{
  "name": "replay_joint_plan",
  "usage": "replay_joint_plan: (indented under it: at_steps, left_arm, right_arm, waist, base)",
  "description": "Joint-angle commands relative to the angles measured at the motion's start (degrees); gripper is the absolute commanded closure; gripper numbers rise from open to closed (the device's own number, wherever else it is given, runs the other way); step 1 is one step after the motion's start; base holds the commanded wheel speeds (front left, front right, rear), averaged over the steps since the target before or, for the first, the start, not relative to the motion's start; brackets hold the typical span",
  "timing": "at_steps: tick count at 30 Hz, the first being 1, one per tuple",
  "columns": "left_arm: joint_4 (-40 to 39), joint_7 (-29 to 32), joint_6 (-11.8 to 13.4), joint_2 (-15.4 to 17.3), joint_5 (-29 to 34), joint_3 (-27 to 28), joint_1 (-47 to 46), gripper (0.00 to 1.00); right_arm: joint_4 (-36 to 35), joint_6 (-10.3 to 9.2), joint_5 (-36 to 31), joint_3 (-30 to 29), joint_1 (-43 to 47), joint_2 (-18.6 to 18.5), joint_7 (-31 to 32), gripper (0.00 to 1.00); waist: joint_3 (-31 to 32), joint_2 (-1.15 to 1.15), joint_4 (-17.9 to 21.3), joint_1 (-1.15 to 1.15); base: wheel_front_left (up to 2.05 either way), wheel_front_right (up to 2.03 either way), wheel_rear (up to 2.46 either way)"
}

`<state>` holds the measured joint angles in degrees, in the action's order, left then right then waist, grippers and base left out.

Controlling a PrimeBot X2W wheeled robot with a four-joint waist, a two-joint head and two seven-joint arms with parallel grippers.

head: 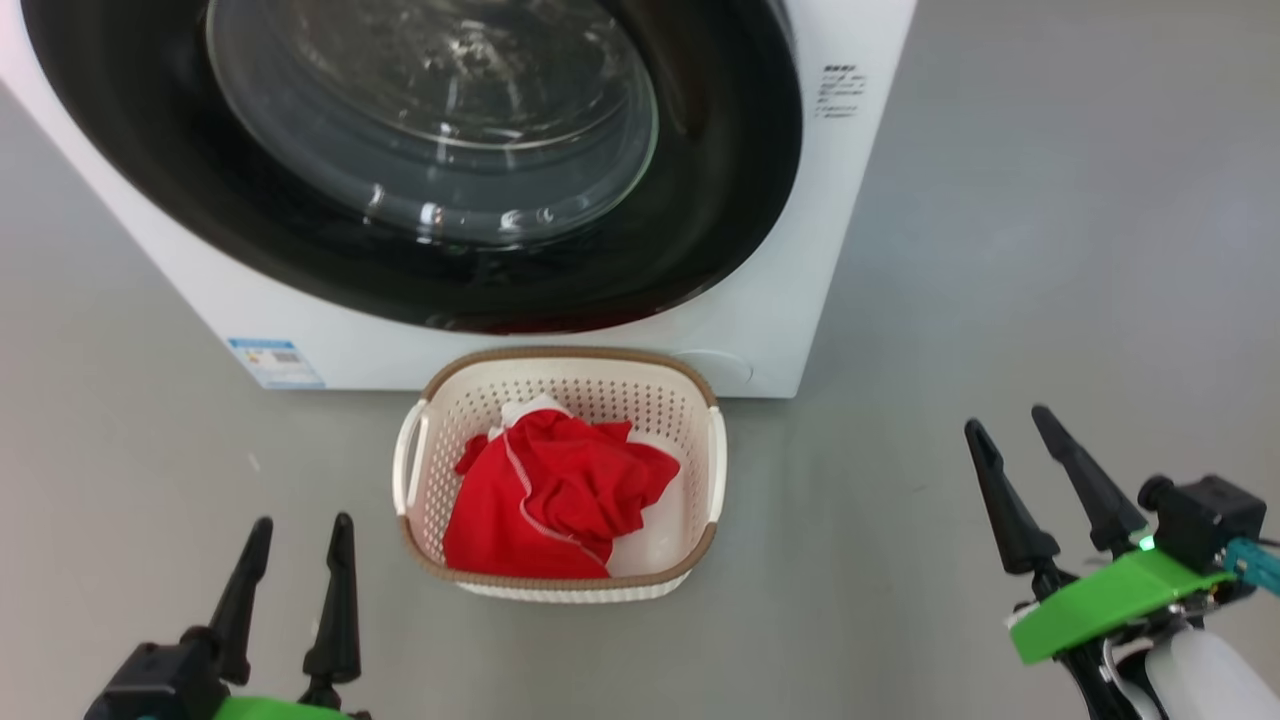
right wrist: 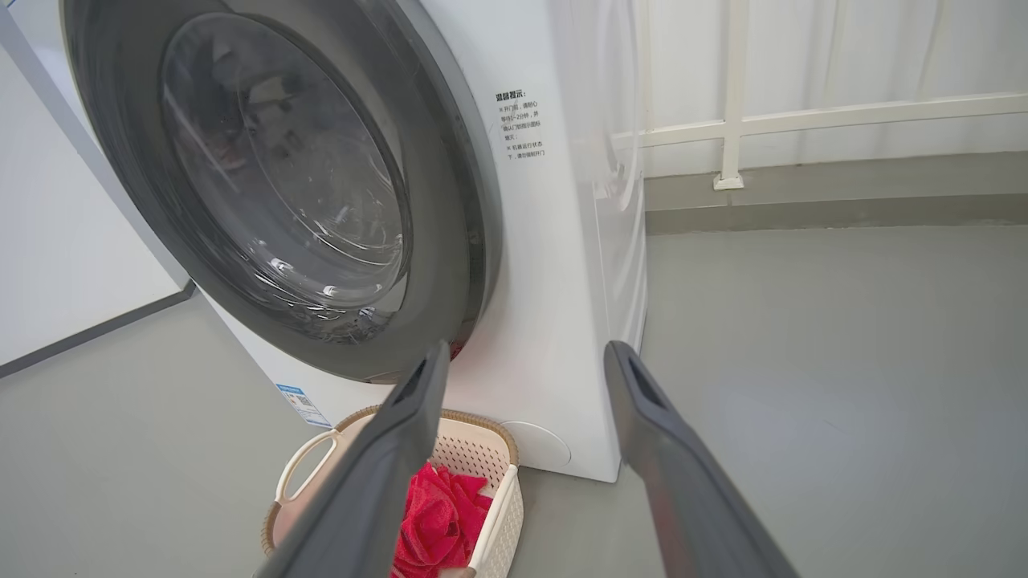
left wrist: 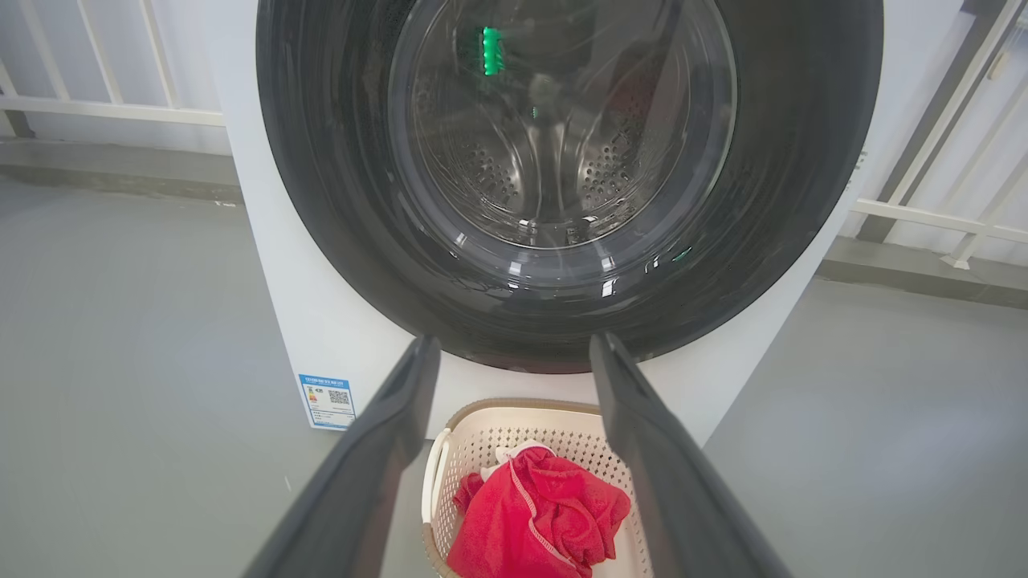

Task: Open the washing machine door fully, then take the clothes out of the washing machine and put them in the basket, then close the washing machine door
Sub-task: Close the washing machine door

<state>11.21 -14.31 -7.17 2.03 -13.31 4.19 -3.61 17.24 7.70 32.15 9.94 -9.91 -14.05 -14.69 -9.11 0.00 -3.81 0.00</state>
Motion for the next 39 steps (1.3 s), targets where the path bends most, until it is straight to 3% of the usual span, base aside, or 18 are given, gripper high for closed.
replay_joint_plan:
  at_steps: [1,18,39]
  left_arm:
    - [-1.26,-0.69,-0.31,0.85,0.86,2.20,0.41,0.00]
    - [-0.89,-0.69,-0.31,2.33,1.10,3.84,5.23,0.00]
    - [-0.69,-0.69,-0.32,2.52,1.89,4.63,7.21,0.00]
  right_arm:
    - [-1.60,-0.21,-0.31,0.78,0.63,-0.33,-0.31,0.00]
    - [-2.83,-0.21,-0.65,-3.81,11.23,-0.43,-0.31,0.00]
    - [-4.03,-0.21,-1.59,-7.20,15.73,-0.19,-0.31,0.00]
  waist:
    - [1.63,0.00,1.53,0.00]
    - [7.49,0.00,5.08,0.00]
    - [9.25,0.00,6.25,0.00]
  base:
    - [0.00,0.00,0.00]
    - [0.00,0.00,0.00]
    - [0.00,0.00,0.00]
